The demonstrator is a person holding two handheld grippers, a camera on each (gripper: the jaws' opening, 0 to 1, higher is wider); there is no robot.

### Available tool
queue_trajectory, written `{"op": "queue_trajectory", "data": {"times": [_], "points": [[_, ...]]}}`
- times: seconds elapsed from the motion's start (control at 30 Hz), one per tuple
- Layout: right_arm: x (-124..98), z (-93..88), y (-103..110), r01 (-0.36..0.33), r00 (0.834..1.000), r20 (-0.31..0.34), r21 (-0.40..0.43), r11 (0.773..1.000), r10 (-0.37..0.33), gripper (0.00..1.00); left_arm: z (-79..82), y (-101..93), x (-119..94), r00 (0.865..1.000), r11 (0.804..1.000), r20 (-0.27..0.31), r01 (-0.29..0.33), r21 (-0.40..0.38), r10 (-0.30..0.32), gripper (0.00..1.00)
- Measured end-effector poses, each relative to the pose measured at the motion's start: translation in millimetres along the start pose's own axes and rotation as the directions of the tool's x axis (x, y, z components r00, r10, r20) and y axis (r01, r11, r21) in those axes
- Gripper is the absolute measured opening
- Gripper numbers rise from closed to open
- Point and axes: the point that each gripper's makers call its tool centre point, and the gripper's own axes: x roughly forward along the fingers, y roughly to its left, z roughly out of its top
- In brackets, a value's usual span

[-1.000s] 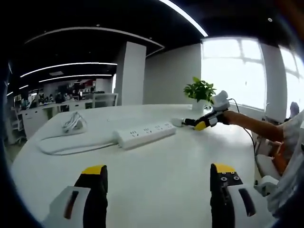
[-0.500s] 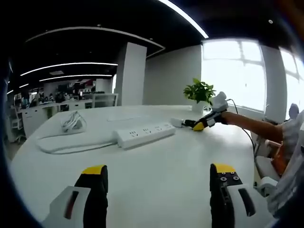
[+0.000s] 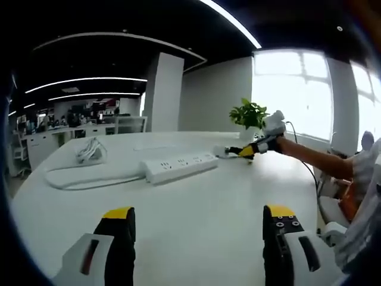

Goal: Straighten the power strip on the desk, plug the charger into it

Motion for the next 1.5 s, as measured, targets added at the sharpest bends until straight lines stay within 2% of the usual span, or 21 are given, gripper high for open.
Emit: {"op": "queue_trajectory", "data": {"times": [0.13,0.37,0.77,0.93,1.1,1.4,1.5], "points": [[-8.9,13.8,4.1,-0.003,0.999,0.052,0.02,1.0,0.002,0.07,-1.5,-1.9,2.1,1.0,1.0,-0.003,0.005,-0.001,-0.005,0.9],[-25.2,47.8,23.0,-0.01,0.985,0.17,0.01,1.0,0.008,0.07,4.8,-10.2,6.1,1.0,1.0,0.0,0.022,0.012,-0.022,0.9],[-33.3,72.7,63.3,-0.015,0.969,0.244,-0.057,0.998,0.028,0.06,16.7,-20.0,11.1,0.999,0.998,0.015,0.039,0.042,-0.04,0.9],[-35.8,90.6,77.0,-0.006,0.956,0.291,-0.055,0.998,0.022,0.06,26.3,-18.5,19.8,0.999,0.998,0.052,-0.015,0.064,0.012,0.87],[-29.8,99.1,84.6,-0.038,0.952,0.301,-0.037,0.999,0.048,0.06,32.3,-25.2,25.8,0.997,0.997,0.075,-0.018,0.074,0.012,0.87],[-19.4,100.0,95.9,-0.063,0.956,0.284,-0.037,0.997,0.071,0.06,43.0,-33.7,30.2,0.994,0.996,0.111,-0.006,0.084,-0.004,0.87],[-18.2,100.1,99.4,-0.072,0.956,0.284,-0.035,0.997,0.079,0.06,48.0,-35.9,31.4,0.99,0.996,0.141,-0.004,0.084,-0.008,0.89]]}}
